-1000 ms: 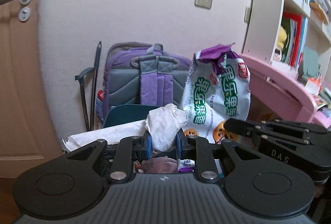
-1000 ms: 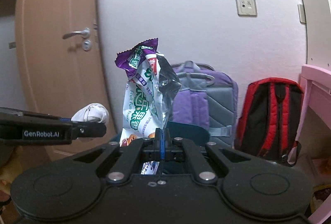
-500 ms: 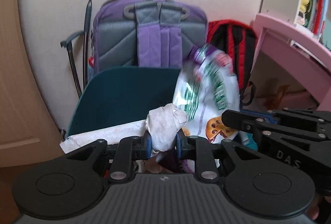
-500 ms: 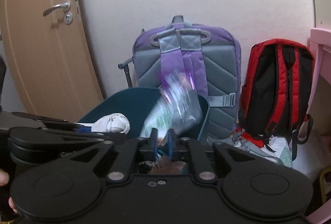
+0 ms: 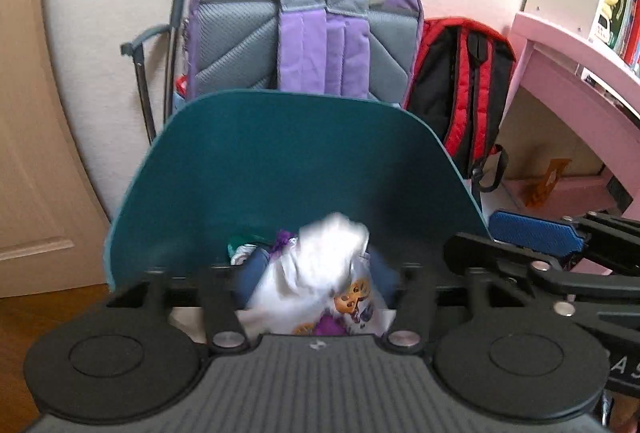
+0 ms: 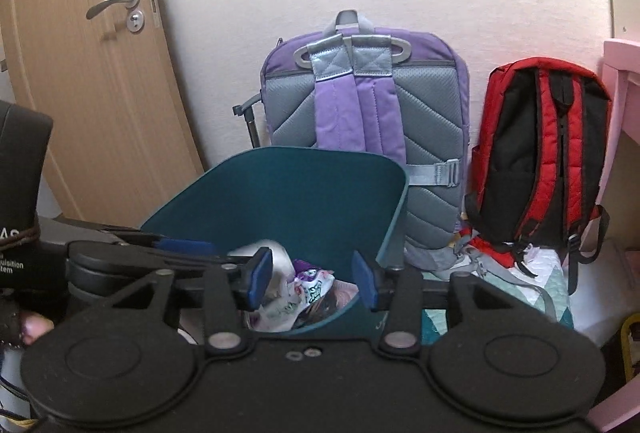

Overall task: Collect trash
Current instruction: 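Open left tool to drop the cloth while right tool drops the snack bag into the bin, then move both tools back down to the trash on the floor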

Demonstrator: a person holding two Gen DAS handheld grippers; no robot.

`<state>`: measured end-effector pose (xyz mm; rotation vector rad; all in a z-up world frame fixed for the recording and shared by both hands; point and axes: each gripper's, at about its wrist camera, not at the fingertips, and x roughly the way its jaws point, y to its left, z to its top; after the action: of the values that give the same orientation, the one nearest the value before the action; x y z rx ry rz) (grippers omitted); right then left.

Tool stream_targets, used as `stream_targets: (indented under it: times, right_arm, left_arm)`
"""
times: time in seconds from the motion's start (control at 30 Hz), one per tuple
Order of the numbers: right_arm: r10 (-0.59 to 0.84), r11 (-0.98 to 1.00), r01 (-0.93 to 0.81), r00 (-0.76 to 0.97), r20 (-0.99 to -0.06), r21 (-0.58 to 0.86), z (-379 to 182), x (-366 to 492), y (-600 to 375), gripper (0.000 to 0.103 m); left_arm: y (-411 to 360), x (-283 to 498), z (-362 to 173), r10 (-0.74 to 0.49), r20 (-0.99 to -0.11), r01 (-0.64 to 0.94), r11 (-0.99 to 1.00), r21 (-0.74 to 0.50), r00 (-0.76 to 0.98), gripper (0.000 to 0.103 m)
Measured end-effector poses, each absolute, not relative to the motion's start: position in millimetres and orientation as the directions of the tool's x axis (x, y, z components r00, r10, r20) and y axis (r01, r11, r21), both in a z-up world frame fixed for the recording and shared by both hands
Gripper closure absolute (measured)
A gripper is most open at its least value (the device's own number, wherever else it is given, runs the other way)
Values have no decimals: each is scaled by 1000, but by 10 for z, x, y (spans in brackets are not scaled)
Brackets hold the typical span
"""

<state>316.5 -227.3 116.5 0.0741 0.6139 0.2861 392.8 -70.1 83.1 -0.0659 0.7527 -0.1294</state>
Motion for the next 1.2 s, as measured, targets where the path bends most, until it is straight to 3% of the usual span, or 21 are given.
stream_targets:
  times: [0.5, 0.6, 0.73, 0.9, 1.2]
  right_arm:
    - [286, 958, -258, 798, -530, 127, 1490, 2669, -2274, 49]
    - [284, 958, -261, 803, -524, 119, 1563, 2530, -2239, 49]
    - [292, 955, -275, 803, -520, 111, 1634, 2368, -2176, 48]
    - [317, 945, -312, 791, -523, 102, 1682, 2150, -2059, 47]
    - [388, 913, -395, 757, -525, 104, 1634, 1874, -1730, 46]
  left_arm:
    - [-685, 3351, 1212, -147, -613, 110, 989, -98, 776, 29]
    - [-658, 3190, 1279, -155, -602, 112, 988, -109, 783, 21]
    - [-604, 2952, 1353, -160, -587, 109, 987, -121, 794, 20]
    - [-491, 2663, 1403, -167, -579, 114, 985, -126, 798, 20]
    - [-107, 2187, 1314, -170, -583, 87, 982, -169, 794, 9]
